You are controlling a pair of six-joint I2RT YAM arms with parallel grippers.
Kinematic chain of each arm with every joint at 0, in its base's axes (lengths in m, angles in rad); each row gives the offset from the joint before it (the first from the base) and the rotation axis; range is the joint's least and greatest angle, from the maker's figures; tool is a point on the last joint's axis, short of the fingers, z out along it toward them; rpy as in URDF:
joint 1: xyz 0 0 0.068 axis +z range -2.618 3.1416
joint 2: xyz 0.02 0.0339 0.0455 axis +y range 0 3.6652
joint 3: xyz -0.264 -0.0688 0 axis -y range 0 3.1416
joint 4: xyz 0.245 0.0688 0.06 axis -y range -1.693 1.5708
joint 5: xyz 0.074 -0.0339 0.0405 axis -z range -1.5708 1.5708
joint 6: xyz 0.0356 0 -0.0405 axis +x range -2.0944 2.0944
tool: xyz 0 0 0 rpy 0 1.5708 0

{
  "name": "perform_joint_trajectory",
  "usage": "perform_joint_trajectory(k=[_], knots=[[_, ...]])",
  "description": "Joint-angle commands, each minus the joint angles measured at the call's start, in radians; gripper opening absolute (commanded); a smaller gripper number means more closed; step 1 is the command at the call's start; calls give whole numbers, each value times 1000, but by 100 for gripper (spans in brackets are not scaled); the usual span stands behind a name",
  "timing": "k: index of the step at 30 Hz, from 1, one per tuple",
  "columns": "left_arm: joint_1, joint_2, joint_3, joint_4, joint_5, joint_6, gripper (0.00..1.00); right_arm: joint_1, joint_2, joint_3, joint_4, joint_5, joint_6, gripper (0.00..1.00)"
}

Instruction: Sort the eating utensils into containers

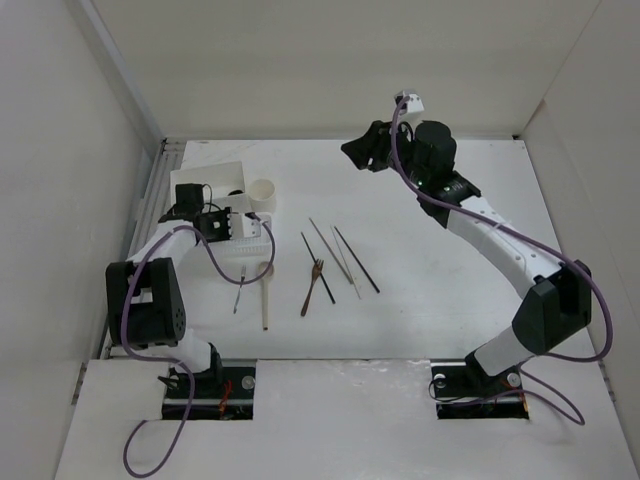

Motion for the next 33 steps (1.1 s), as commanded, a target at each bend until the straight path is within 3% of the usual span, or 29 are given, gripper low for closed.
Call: perform_joint_trajectory(k=[1, 6, 11, 18, 22, 27, 31, 33], knots=[[0, 4, 32, 20, -13, 77, 0, -12, 12, 31, 49, -13, -8, 51], [0, 41, 23, 20, -50, 126, 0, -21, 22, 40, 49, -13, -8, 51], [9, 60, 32, 63, -50, 79, 1, -30, 31, 49, 40, -22, -8, 52], [9, 60, 32, 73, -50, 70, 39, -39, 40, 77, 30, -33, -8, 68], [9, 60, 41, 82, -50, 70, 44, -39, 40, 77, 30, -54, -17, 70], [9, 50, 79, 95, -50, 8, 44, -39, 40, 77, -5, -44, -17, 70], [9, 31, 145, 72, -40, -67, 44, -39, 58, 77, -175, 36, -58, 70], [9, 11, 176, 35, -30, -108, 44, -39, 120, 114, -396, 77, -115, 63]])
